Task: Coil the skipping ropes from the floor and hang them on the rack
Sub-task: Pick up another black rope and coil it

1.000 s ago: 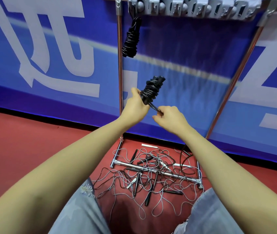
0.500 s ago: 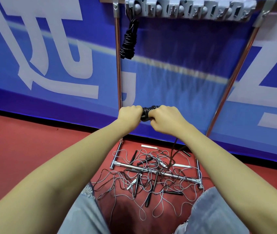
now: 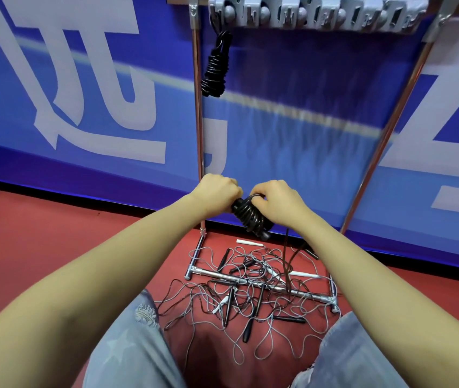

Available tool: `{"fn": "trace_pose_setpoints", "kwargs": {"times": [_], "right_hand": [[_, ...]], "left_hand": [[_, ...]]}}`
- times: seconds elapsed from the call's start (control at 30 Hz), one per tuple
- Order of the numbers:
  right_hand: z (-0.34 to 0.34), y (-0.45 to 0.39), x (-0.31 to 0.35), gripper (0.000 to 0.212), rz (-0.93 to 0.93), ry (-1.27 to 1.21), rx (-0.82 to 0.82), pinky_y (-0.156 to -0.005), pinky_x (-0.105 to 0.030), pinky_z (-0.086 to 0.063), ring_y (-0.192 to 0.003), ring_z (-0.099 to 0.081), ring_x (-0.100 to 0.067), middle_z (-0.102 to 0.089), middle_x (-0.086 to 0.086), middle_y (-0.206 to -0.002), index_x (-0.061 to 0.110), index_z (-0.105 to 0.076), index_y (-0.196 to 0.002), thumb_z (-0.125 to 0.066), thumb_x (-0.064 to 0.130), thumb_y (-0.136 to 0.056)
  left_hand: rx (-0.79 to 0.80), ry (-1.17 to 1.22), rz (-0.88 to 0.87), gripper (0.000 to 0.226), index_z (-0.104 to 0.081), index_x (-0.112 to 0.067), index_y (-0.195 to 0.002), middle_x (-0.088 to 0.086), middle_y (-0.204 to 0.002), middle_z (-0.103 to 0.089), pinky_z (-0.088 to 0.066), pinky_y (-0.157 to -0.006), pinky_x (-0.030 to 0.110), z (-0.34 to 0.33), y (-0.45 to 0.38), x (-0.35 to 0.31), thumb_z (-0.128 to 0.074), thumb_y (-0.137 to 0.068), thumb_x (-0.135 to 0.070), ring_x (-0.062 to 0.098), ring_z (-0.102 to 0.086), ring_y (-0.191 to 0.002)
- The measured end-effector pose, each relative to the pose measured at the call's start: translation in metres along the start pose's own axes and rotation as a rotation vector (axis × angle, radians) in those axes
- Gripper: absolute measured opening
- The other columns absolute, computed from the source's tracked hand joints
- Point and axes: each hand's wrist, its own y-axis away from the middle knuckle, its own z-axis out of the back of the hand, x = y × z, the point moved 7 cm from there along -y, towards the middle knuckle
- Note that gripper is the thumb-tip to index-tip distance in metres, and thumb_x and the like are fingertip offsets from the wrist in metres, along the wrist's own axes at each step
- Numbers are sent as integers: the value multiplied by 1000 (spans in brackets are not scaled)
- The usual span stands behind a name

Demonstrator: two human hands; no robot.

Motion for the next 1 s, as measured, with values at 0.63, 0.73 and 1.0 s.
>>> {"fn": "trace_pose_setpoints", "kwargs": {"times": [0.63,0.73,1.0], "right_hand": [[2,-14,-8,22,-25,-41,-46,-61,-33,-37,-78,-54,-33,-58,-7,-82,11,-47,-85,-50,31,-94],[-2,-11,-14,21,-43,-9,-29,-59,-31,-34,-77,-53,-32,-57,-7,-78,11,-47,-79,-53,28,-90],[-12,-2,-5,31,-21,-215,96,-57,-30,-39,-56,-43,-19,-46,1,-56,13,-45,-60,-66,23,-81]], "left_hand": [[-288,1419,519,25,-43,-11,-105,1,-72,-54,-35,-49,27,14,11,18,-56,-85,-20,15,-43,-54],[-193,1318,538,26,-34,-9,-107,6,-80,-55,-37,-51,28,10,4,18,-52,-89,-15,19,-49,-59],[-67,724,617,31,-31,0,-118,19,-103,-59,-37,-63,37,-8,1,21,-46,-93,-12,37,-58,-87]]}}
